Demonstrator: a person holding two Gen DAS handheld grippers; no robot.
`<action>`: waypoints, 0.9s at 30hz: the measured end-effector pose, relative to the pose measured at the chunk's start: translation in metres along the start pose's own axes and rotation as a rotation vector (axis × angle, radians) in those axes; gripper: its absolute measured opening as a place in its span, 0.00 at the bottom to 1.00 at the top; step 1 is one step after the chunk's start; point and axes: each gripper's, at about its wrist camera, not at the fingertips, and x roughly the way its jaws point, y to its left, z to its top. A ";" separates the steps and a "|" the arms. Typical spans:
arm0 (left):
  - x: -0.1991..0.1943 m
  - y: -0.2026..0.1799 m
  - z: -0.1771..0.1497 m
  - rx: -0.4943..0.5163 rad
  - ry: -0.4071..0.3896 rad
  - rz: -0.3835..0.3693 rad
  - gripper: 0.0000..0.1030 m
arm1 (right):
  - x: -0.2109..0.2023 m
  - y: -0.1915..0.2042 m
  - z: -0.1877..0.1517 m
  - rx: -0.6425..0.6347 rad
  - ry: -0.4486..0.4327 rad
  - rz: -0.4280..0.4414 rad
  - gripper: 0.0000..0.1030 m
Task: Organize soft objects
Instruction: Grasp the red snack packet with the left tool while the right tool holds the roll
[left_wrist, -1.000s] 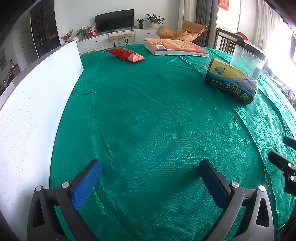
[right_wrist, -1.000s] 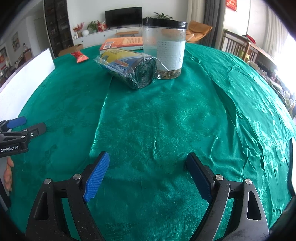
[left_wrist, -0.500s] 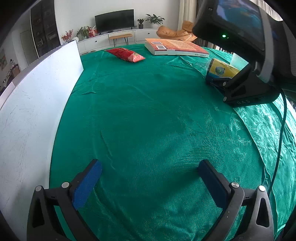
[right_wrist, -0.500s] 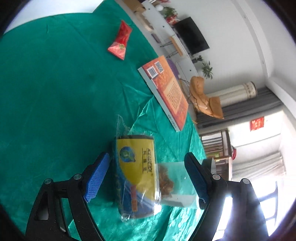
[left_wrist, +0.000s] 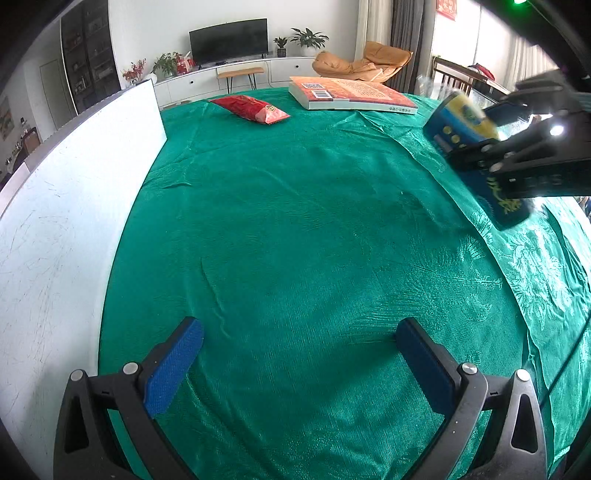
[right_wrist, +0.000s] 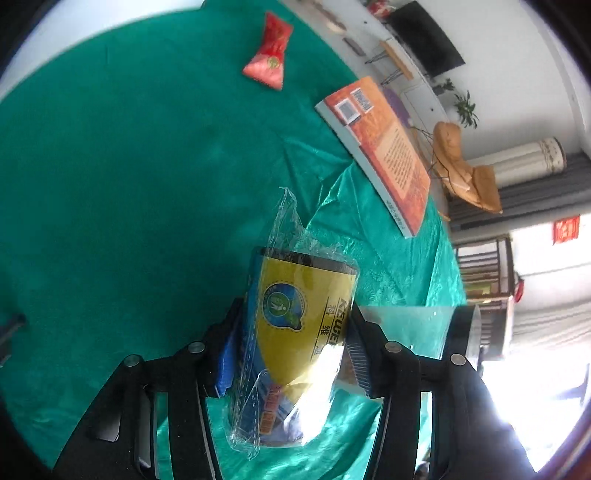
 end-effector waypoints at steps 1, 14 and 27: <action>0.000 0.000 0.000 0.000 0.000 0.000 1.00 | -0.014 -0.006 -0.010 0.073 -0.037 0.037 0.52; 0.000 0.000 0.000 0.000 0.000 0.000 1.00 | -0.072 -0.128 -0.191 0.859 -0.209 0.200 0.52; 0.000 0.000 0.000 0.000 0.000 0.000 1.00 | 0.053 -0.202 -0.174 0.961 -0.093 0.254 0.57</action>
